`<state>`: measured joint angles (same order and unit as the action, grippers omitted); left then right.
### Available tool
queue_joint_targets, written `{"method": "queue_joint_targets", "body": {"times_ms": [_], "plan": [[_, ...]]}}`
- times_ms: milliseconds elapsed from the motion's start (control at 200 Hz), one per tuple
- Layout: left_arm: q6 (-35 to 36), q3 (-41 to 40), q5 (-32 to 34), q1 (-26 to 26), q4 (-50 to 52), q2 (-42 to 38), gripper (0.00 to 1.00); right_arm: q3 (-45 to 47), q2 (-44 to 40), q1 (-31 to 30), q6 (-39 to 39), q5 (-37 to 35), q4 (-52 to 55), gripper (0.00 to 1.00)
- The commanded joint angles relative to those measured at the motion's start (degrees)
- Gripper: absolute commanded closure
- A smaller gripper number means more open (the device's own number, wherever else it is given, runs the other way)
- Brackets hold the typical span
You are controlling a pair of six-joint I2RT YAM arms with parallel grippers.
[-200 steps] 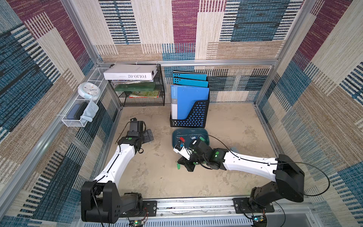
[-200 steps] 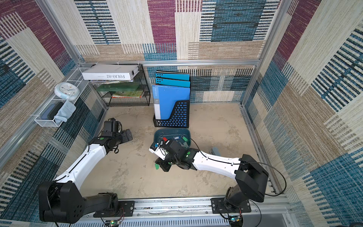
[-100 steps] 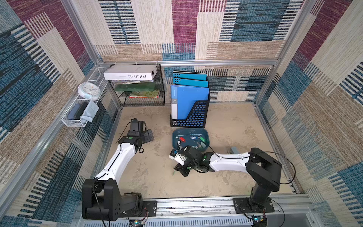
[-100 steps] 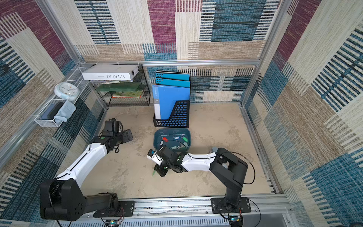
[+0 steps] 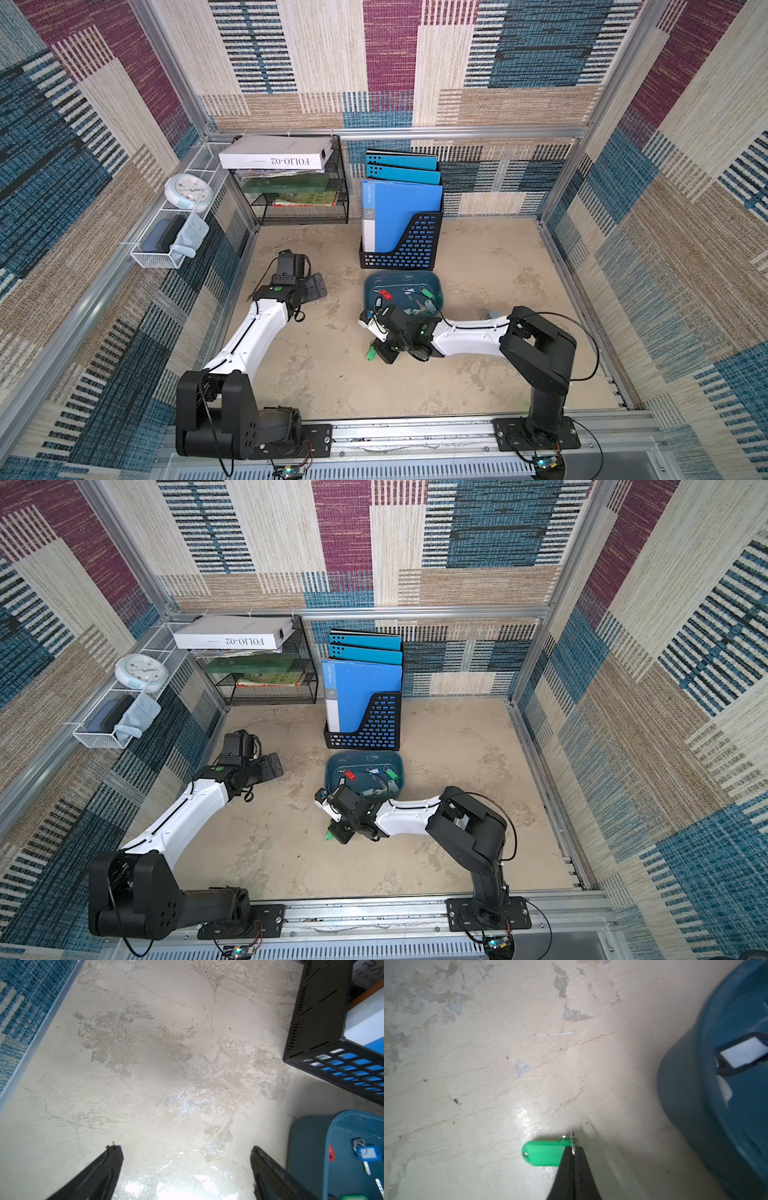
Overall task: Take the keys out of the storage box
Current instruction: Place the key at the center of the board.
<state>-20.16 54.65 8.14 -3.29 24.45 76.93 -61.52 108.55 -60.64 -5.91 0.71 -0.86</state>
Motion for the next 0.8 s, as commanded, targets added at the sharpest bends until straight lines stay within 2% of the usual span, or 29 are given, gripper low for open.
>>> {"method": "queue_joint_targets", "body": {"times_ms": [0, 40, 100, 150, 215, 361, 416, 501, 596, 646, 791], "plan": [[0.3, 0.6, 0.4, 0.0, 1.1, 0.2, 0.01, -1.7, 1.4, 0.0, 1.3, -3.3, 2.0, 1.00], [0.2, 0.6, 0.5, 0.0, 1.1, 0.2, 0.01, -2.1, 1.7, 0.2, 1.3, -3.8, 2.4, 1.00], [0.3, 0.6, 0.4, 0.0, 1.1, 0.1, 0.01, -2.6, 1.8, 0.3, 1.5, -3.5, 2.8, 0.85], [0.3, 0.6, 0.4, 0.0, 1.2, 0.1, 0.01, -3.0, 1.5, 0.3, 1.5, -3.5, 3.2, 0.79], [0.3, 0.6, 0.5, 0.0, 1.2, 0.1, 0.01, -3.7, 0.7, 0.2, 1.9, -3.0, 4.0, 0.65], [0.3, 0.7, 0.7, 0.0, 1.4, 0.1, 0.01, -6.1, -4.3, 0.2, 2.6, -2.4, 7.5, 0.50], [0.3, 0.7, 0.7, 0.0, 1.4, 0.2, 0.01, -6.6, -7.5, 0.3, 2.7, -3.4, 8.9, 0.48], [0.3, 0.8, 0.6, 0.0, 1.5, 0.2, 0.01, -6.8, -12.4, 1.6, 0.3, -8.7, 10.5, 0.45], [0.3, 0.8, 0.7, 0.0, 1.5, 0.2, 0.01, -7.1, -15.6, 6.9, -3.0, -10.3, 12.0, 0.45], [0.3, 0.8, 0.7, 0.0, 1.6, 0.2, 0.01, -7.9, -14.7, 10.1, -3.5, -8.7, 13.0, 0.46], [0.4, 0.8, 0.7, 0.0, 1.4, 0.3, 0.01, -13.1, -7.4, 14.4, -4.3, -11.3, 17.5, 0.48]]}}
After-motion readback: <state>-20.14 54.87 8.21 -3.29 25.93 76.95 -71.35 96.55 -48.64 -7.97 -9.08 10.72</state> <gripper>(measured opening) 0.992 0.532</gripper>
